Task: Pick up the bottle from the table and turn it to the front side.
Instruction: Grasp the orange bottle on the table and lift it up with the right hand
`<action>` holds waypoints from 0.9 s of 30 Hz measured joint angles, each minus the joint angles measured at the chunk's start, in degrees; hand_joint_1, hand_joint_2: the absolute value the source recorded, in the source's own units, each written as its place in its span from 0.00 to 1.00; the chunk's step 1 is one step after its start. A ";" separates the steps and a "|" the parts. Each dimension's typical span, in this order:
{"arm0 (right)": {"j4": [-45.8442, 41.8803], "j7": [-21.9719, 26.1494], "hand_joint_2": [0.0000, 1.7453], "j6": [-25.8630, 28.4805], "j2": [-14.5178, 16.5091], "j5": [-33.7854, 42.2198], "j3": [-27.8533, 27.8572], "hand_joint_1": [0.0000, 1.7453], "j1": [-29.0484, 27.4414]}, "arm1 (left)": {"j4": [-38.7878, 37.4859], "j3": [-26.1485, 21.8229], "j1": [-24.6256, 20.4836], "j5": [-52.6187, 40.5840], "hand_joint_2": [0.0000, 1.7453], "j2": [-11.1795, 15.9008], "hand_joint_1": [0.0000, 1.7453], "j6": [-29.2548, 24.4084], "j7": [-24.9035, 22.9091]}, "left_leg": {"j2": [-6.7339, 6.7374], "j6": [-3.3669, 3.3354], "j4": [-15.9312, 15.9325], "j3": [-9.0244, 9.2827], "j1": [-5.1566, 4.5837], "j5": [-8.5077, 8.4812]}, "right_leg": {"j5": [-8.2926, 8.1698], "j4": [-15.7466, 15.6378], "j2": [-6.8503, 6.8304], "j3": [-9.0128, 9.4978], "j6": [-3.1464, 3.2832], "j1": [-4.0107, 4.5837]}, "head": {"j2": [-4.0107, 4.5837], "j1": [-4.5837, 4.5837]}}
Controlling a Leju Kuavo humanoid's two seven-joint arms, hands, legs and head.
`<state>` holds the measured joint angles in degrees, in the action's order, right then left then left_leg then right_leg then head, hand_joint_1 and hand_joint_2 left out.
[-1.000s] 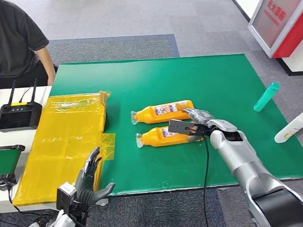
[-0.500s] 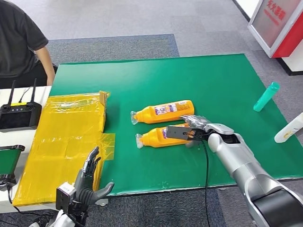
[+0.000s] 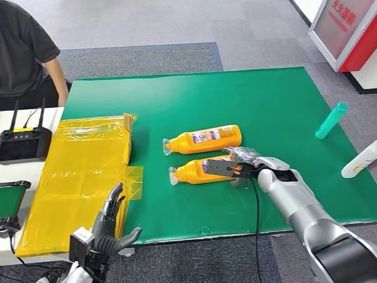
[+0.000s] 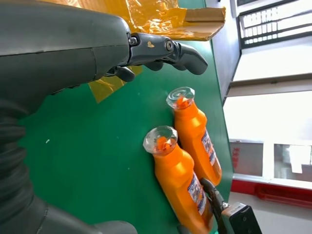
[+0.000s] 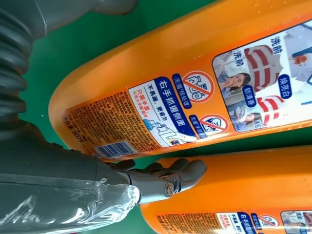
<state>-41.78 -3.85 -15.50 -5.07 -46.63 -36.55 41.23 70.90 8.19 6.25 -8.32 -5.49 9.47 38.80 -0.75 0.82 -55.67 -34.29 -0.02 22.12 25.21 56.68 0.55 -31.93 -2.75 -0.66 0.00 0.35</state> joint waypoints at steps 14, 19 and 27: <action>2.37 0.31 1.00 0.51 -0.01 0.29 -0.67 1.00 0.17 | 0.00 0.05 -0.22 0.02 1.00 0.20 0.00 0.01 0.00 | 0.00 0.01 0.00 0.02 0.00 -0.01 | 0.00 0.00 0.00 0.03 0.00 0.00 | 0.00 -0.01; 2.72 0.50 1.00 0.61 -0.01 0.39 -0.74 1.00 0.30 | 0.00 0.05 -0.26 0.02 1.00 0.23 0.00 0.01 0.00 | 0.00 0.02 0.00 0.02 0.00 -0.01 | -0.01 0.00 0.00 0.03 0.01 0.00 | 0.00 0.00; -1.72 2.14 1.00 4.61 -1.54 3.02 -0.75 1.00 -3.14 | -0.02 -0.14 0.17 0.17 1.00 0.37 0.00 -0.13 0.00 | 0.00 0.00 0.00 0.00 0.00 0.01 | 0.00 0.00 -0.01 0.02 0.01 0.00 | 0.00 0.01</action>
<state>-43.50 -1.70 -10.89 -6.61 -43.61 -37.30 38.10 70.88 8.05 6.42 -8.15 -5.12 9.34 38.80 -0.75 0.82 -55.67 -34.29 -0.01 22.13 25.21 56.68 0.54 -31.91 -2.75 -0.66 0.00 0.36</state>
